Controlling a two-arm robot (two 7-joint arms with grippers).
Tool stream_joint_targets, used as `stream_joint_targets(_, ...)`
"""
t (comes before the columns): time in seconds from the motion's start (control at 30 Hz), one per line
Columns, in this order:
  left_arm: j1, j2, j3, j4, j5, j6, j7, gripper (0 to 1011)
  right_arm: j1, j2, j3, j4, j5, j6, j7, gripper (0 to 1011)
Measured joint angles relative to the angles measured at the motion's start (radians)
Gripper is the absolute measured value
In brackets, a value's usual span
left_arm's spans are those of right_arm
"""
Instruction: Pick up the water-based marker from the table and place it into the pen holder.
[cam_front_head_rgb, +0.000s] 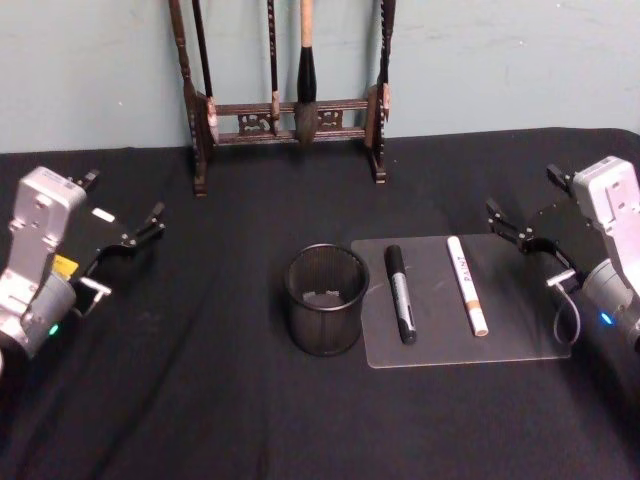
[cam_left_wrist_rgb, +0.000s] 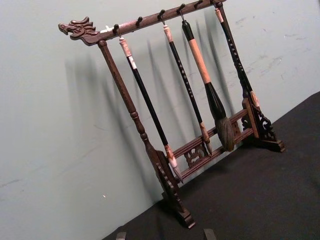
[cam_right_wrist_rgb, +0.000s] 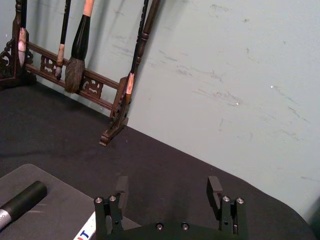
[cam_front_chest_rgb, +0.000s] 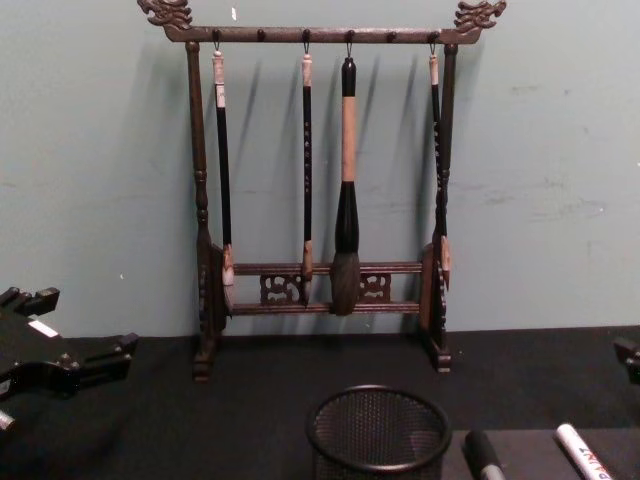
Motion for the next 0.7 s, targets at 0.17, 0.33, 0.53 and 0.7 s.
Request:
stream_joint_targets(0.17, 0.0, 0.0, 0.0, 0.0, 0.0, 0.0, 0.0, 1001, 0.0, 0.0, 0.0, 0.0, 0.0, 0.0, 0.0, 1002)
stream_joint_targets(0.33, 0.0, 0.0, 0.0, 0.0, 0.0, 0.0, 0.0, 1001, 0.0, 0.0, 0.0, 0.0, 0.0, 0.0, 0.0, 1002)
stream_joint_targets(0.53, 0.0, 0.0, 0.0, 0.0, 0.0, 0.0, 0.0, 1001, 0.0, 0.0, 0.0, 0.0, 0.0, 0.0, 0.0, 1002)
stream_joint_targets(0.7, 0.0, 0.0, 0.0, 0.0, 0.0, 0.0, 0.0, 1001, 0.0, 0.0, 0.0, 0.0, 0.0, 0.0, 0.0, 1002)
